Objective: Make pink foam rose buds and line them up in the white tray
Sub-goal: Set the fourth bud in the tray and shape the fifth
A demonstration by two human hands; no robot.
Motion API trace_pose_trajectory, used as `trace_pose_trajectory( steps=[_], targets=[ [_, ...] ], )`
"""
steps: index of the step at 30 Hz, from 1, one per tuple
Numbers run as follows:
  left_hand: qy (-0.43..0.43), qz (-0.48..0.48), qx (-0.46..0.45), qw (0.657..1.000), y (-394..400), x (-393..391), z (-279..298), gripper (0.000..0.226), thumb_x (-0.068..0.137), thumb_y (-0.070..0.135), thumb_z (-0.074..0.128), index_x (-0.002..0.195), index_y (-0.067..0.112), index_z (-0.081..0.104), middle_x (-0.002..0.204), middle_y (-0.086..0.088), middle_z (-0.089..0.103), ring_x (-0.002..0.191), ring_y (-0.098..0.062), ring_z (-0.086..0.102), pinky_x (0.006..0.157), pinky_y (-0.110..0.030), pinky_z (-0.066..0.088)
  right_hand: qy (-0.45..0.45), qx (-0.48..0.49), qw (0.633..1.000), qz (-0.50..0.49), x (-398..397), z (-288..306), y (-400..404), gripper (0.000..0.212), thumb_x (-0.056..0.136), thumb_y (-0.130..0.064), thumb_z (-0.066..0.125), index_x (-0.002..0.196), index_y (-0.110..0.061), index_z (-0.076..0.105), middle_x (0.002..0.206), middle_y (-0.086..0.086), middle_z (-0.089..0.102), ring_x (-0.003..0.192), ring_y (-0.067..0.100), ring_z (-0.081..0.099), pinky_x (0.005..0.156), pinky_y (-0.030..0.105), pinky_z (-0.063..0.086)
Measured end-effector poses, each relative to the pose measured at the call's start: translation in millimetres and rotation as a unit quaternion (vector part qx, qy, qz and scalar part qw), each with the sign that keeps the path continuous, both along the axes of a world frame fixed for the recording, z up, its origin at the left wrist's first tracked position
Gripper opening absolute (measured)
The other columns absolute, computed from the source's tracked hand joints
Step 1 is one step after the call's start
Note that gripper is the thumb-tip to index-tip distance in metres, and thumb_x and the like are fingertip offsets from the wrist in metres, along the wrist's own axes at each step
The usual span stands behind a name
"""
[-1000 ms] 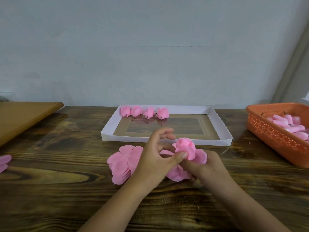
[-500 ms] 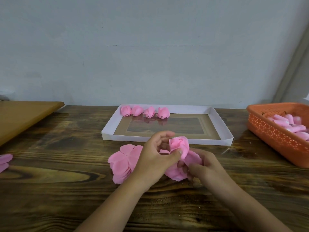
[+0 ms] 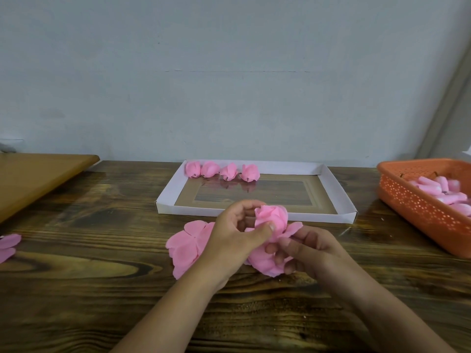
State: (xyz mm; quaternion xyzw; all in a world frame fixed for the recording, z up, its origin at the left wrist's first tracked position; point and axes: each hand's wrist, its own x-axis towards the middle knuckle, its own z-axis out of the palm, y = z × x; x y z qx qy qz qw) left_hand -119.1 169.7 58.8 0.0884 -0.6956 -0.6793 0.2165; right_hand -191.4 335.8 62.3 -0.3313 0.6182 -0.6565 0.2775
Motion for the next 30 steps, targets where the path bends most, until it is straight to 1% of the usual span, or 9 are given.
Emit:
trace_pose_trajectory(
  steps=[6,8,11,14,17,22,26,28,30],
  targets=[
    [-0.004,-0.003,-0.002,1.000,-1,-1,-1,0.035,0.085,0.005,0.078,0.114,0.024,0.071,0.104,0.007,0.076,0.094,-0.006,0.071,0.074,-0.019,0.056,-0.004,-0.001,1.000,0.008,-1,-2,-1,0.021,0.088,-0.019,0.062,0.092,-0.006,0.078,0.094,0.025,0.070,0.073,0.019,0.063,0.063,0.024,0.051],
    [-0.001,-0.002,-0.002,1.000,-1,-1,-1,0.034,0.085,0.006,0.078,0.113,0.024,0.071,0.104,0.007,0.076,0.093,-0.007,0.071,0.074,-0.019,0.056,-0.015,-0.010,1.000,0.009,-2,-1,-2,0.025,0.085,-0.019,0.056,0.091,-0.008,0.078,0.092,0.020,0.071,0.072,0.018,0.061,0.062,0.024,0.051],
    [0.001,-0.005,-0.006,1.000,-1,-1,-1,0.032,0.087,0.005,0.077,0.113,0.023,0.071,0.104,0.005,0.076,0.096,-0.010,0.071,0.076,-0.023,0.058,-0.014,-0.017,1.000,0.009,-1,-2,-3,0.028,0.092,-0.026,0.053,0.096,-0.012,0.078,0.091,0.014,0.073,0.071,0.015,0.061,0.061,0.024,0.051],
    [0.002,-0.013,-0.006,1.000,-1,0,-1,0.034,0.086,0.004,0.077,0.114,0.022,0.071,0.107,0.003,0.076,0.098,-0.011,0.071,0.076,-0.023,0.058,0.000,-0.013,1.000,-0.004,0,-4,-4,0.033,0.100,-0.033,0.055,0.091,-0.010,0.077,0.083,0.010,0.071,0.068,0.013,0.061,0.061,0.023,0.050],
    [0.003,-0.012,-0.010,1.000,1,0,-2,0.034,0.085,0.006,0.079,0.113,0.022,0.071,0.108,0.000,0.076,0.101,-0.014,0.071,0.079,-0.024,0.059,0.005,-0.018,1.000,-0.019,1,-7,-6,0.033,0.095,-0.032,0.050,0.086,-0.013,0.075,0.080,0.007,0.070,0.065,0.013,0.059,0.057,0.023,0.049],
    [0.011,-0.011,-0.002,1.000,4,-1,-2,0.032,0.083,0.007,0.082,0.111,0.019,0.071,0.106,-0.001,0.077,0.098,-0.014,0.072,0.078,-0.024,0.059,0.007,-0.011,0.999,-0.053,-1,-12,-8,0.030,0.097,-0.040,0.058,0.090,-0.019,0.077,0.074,0.003,0.064,0.066,0.014,0.058,0.057,0.025,0.049],
    [0.022,-0.023,0.004,0.999,4,0,-2,0.031,0.083,0.008,0.081,0.111,0.018,0.071,0.101,0.004,0.078,0.090,-0.005,0.073,0.072,-0.019,0.057,-0.040,-0.032,0.999,-0.008,-4,-12,-6,0.032,0.094,-0.042,0.060,0.114,-0.022,0.075,0.098,0.004,0.075,0.086,0.016,0.072,0.073,0.028,0.056],
    [0.031,-0.024,0.002,0.999,5,0,-2,0.031,0.082,0.008,0.082,0.110,0.017,0.071,0.100,0.004,0.078,0.090,-0.005,0.072,0.073,-0.020,0.057,-0.080,-0.053,0.995,0.016,-4,-12,-6,0.037,0.091,-0.044,0.067,0.119,-0.021,0.073,0.112,0.009,0.075,0.097,0.019,0.073,0.077,0.026,0.057],
    [0.043,-0.023,-0.008,0.999,5,0,-2,0.033,0.077,0.016,0.084,0.107,0.019,0.072,0.101,0.003,0.078,0.094,-0.010,0.072,0.078,-0.025,0.059,-0.121,-0.075,0.989,0.029,-5,-13,-7,0.044,0.085,-0.044,0.074,0.119,-0.016,0.073,0.114,0.017,0.074,0.097,0.022,0.074,0.077,0.027,0.059]
  ],
)
